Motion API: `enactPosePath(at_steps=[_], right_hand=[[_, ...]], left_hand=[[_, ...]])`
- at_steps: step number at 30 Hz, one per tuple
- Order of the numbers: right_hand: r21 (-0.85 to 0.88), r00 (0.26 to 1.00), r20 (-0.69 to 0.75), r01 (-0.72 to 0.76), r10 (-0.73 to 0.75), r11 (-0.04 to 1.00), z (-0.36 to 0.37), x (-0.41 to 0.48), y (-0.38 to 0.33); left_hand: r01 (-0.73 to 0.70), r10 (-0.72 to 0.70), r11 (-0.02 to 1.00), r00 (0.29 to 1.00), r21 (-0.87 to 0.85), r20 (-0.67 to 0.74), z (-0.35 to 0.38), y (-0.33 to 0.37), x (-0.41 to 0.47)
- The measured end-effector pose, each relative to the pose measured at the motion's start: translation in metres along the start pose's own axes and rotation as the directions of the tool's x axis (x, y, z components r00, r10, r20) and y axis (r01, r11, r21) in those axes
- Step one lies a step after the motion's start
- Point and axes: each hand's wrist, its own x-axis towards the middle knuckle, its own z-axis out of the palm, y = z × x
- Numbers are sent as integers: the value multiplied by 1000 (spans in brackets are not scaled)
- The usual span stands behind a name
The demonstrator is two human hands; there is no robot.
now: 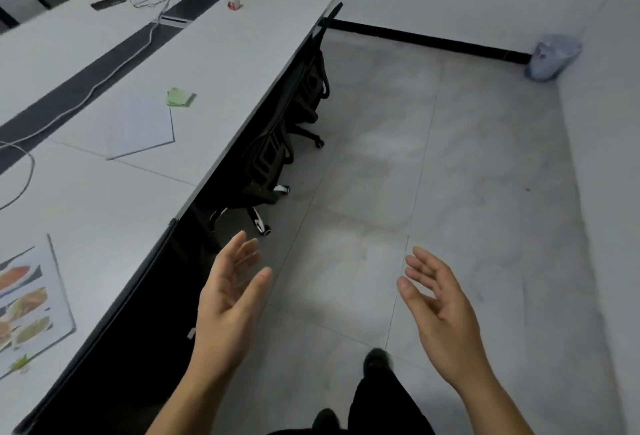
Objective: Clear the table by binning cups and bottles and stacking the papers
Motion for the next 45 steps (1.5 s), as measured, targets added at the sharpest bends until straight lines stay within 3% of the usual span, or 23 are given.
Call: enactPosePath(at_steps=[5, 10, 17, 23, 30, 33, 38, 42, 45], right_hand=[[10, 997, 74, -18, 18, 1000, 31, 154, 12], [8, 958, 288, -4, 1, 1000, 83, 314, -19], [-33, 738, 669, 144, -85, 989, 204, 480, -95], [-72, 618, 784, 184, -59, 980, 313, 542, -103], [-197, 609, 793, 221, 23, 955, 434, 607, -126], [-251, 623, 781, 252, 42, 935, 496, 644, -141], [-388, 608, 786, 348, 109, 854, 596, 699, -141], [-486, 584, 799, 491, 140, 723, 664, 731, -118], [-526, 606, 784, 529, 137, 666, 705, 740, -97]], left_hand=[[52, -50, 999, 994, 13, -100, 39, -14, 123], [127, -119, 992, 943, 5, -310, 51, 2, 229], [153, -142, 987, 759, -38, -635, 29, 27, 334], [239, -252, 964, 664, -119, -705, -7, -9, 398], [380, -340, 919, 618, -109, -709, -112, -69, 527], [495, -390, 867, 608, -54, -692, -169, -104, 592], [666, -363, 715, 615, 214, -700, -249, -161, 669], [823, -366, 436, 531, 363, -764, -286, -195, 695], [891, -490, 298, 451, 343, -746, -288, -220, 690]])
